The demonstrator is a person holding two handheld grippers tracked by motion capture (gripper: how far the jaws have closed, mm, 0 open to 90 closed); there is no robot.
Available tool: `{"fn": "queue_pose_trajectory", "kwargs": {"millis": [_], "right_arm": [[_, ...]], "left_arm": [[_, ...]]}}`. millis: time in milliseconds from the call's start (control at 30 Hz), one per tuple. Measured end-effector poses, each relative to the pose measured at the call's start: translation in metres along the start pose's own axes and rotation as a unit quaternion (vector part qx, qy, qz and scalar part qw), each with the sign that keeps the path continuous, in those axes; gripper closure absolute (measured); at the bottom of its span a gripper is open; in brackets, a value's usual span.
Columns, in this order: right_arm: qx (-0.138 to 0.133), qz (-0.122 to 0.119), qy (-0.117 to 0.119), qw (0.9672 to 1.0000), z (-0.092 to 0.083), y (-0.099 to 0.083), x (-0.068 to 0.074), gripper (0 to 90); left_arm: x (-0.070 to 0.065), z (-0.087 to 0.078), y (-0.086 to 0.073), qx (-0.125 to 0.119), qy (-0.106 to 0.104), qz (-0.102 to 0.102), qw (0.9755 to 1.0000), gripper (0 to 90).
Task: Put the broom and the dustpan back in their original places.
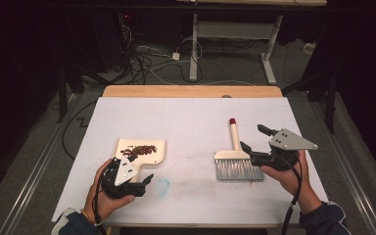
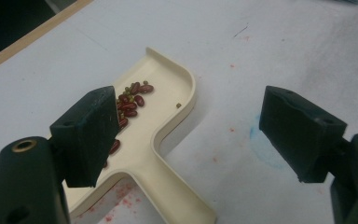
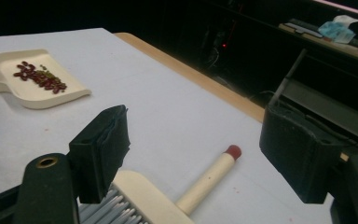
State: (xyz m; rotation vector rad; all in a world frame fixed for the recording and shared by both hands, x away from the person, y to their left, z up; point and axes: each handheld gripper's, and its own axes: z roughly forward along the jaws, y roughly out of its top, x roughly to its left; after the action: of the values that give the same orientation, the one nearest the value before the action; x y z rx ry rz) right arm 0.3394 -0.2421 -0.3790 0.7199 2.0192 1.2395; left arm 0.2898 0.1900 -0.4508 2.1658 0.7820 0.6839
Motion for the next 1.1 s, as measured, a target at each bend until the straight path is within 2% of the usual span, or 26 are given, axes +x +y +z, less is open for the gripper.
{"fn": "queue_pose_trajectory", "kwargs": {"millis": [133, 500, 667, 767, 833, 933, 1100], "right_arm": [[0.004, 0.003, 0.002, 1.0000, -0.004, -0.005, 0.001, 24.5], [0.012, -0.032, 0.001, 0.9994, -0.012, -0.021, 0.010, 24.8], [0.023, -0.041, -0.009, 0.9988, -0.014, -0.030, 0.010, 24.7], [0.024, -0.056, -0.018, 0.9980, -0.016, -0.036, 0.010, 24.8], [0.023, -0.051, -0.010, 0.9984, -0.016, -0.041, 0.009, 24.8], [0.025, -0.058, -0.011, 0.9979, -0.018, -0.046, 0.011, 24.7], [0.013, -0.046, -0.014, 0.9988, -0.023, -0.057, 0.013, 25.2]], "left_arm": [[-0.001, 0.001, 0.000, 0.004, -0.001, 0.004, 1.0000, 19.3], [-0.002, 0.002, 0.001, 0.006, -0.002, 0.012, 0.9999, 19.3], [-0.002, 0.002, 0.001, 0.006, -0.004, 0.013, 0.9999, 19.3], [-0.002, 0.003, 0.001, 0.011, -0.003, 0.016, 0.9998, 19.3], [-0.002, 0.003, 0.001, 0.010, -0.003, 0.020, 0.9997, 19.3], [-0.002, 0.005, 0.001, 0.010, -0.005, 0.022, 0.9997, 19.3], [-0.001, 0.006, 0.001, 0.009, -0.005, 0.025, 0.9996, 19.3]]}}
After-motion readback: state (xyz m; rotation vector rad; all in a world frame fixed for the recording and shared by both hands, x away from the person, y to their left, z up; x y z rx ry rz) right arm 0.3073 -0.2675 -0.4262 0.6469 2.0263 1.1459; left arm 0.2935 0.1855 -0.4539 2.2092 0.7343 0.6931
